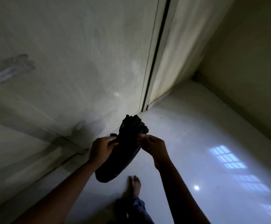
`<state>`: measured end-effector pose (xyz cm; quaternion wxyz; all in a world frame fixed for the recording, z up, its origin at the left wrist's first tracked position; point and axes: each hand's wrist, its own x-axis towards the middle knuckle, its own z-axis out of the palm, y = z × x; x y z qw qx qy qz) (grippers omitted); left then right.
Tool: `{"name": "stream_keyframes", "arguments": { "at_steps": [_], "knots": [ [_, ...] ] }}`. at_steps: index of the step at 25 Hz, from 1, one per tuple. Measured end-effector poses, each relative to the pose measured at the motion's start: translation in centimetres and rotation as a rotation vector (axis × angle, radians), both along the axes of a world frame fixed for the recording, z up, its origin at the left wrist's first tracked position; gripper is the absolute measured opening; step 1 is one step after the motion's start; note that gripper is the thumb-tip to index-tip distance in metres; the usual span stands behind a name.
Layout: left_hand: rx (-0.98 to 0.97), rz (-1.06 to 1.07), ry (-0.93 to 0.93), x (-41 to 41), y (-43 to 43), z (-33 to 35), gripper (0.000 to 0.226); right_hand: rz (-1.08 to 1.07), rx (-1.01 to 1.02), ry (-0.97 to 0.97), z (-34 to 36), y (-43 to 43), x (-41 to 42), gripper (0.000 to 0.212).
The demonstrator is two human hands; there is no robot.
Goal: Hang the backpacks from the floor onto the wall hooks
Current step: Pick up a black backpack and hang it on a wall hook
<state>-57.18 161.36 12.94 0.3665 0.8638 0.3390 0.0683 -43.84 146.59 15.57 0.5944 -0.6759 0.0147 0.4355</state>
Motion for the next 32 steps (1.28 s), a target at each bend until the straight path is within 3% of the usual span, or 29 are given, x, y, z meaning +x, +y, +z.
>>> {"name": "stream_keyframes", "arguments": {
  "at_steps": [2, 4, 6, 8, 12, 13, 16, 17, 21, 25, 30, 32],
  "knots": [
    [0.033, -0.053, -0.018, -0.7, -1.1, 2.6, 0.029, 0.025, 0.008, -0.068, 2.8, -1.2, -1.6, 0.020],
    [0.031, -0.139, -0.038, -1.2, -2.0, 4.7, 0.028, 0.094, -0.047, -0.255, 4.7, -2.1, -2.4, 0.021],
    [0.047, -0.239, -0.063, -1.9, -2.4, 6.5, 0.030, 0.161, -0.109, -0.396, 6.1, -2.6, -2.7, 0.037],
    [0.060, -0.293, -0.082, -2.3, -2.8, 7.6, 0.031, 0.194, -0.080, -0.348, 6.8, -2.8, -2.8, 0.052],
    [0.092, -0.320, -0.090, -2.4, -4.0, 8.4, 0.028, 0.232, -0.149, -0.276, 7.0, -3.0, -1.4, 0.061],
    [0.093, -0.337, -0.080, -2.5, -4.3, 8.4, 0.029, 0.272, -0.173, -0.291, 7.0, -3.2, -1.0, 0.055],
    [0.060, -0.300, -0.080, -2.0, -4.6, 8.7, 0.030, 0.483, -0.279, -0.453, 7.5, -3.8, -0.2, 0.012],
    [0.020, -0.288, -0.078, -1.5, -4.7, 9.0, 0.033, 0.488, -0.292, -0.443, 8.0, -4.0, -0.1, 0.018],
    [-0.191, -0.438, 0.016, 1.3, -6.5, 9.8, 0.049, 0.448, -0.331, -0.331, 8.3, -4.9, 0.1, 0.011],
    [-0.163, -0.269, -0.151, 5.8, -8.2, 11.3, 0.022, 0.255, -0.335, -0.307, 9.8, -6.9, 1.6, 0.020],
    [-0.128, -0.284, -0.369, 16.3, -10.2, 17.2, 0.018, 0.057, -0.148, -0.549, 15.9, -9.6, 8.6, 0.006],
    [-0.111, -0.298, -0.454, 22.0, -11.6, 19.9, 0.021, -0.002, -0.116, -0.699, 19.2, -11.4, 12.8, 0.011]
  ]
}}
